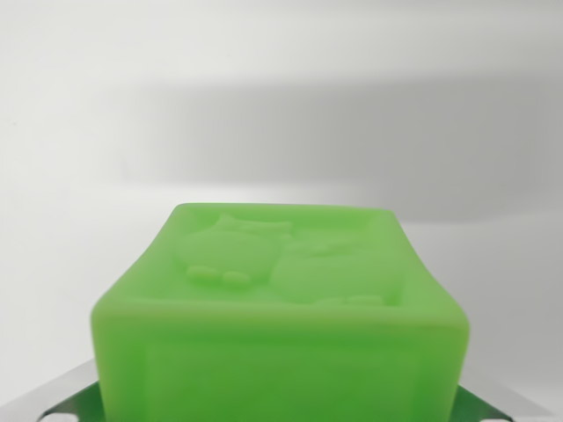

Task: Stack cube

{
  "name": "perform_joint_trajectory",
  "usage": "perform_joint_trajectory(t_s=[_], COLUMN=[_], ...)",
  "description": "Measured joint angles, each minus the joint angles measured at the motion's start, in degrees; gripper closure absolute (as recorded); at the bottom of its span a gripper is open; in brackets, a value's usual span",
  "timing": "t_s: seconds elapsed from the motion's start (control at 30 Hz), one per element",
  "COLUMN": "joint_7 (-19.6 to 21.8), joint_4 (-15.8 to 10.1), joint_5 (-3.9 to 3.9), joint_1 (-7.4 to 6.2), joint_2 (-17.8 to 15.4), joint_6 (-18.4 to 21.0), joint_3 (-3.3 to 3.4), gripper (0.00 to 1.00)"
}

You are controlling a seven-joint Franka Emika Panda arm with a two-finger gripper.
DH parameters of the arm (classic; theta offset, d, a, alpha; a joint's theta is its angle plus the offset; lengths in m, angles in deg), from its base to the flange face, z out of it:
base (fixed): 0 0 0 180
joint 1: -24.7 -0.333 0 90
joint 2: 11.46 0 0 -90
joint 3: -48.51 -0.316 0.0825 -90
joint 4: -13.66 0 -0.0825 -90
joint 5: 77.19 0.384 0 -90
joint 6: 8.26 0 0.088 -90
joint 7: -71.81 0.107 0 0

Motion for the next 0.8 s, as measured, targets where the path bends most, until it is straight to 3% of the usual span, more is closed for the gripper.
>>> perform_joint_trajectory(t_s=[0.8], joint_7=[2.0], joint_4=[-1.9], joint_5=[1.24], joint_1=[2.5], joint_2=[-1.4], joint_6=[-0.5], joint_3=[1.86], gripper=[1.0])
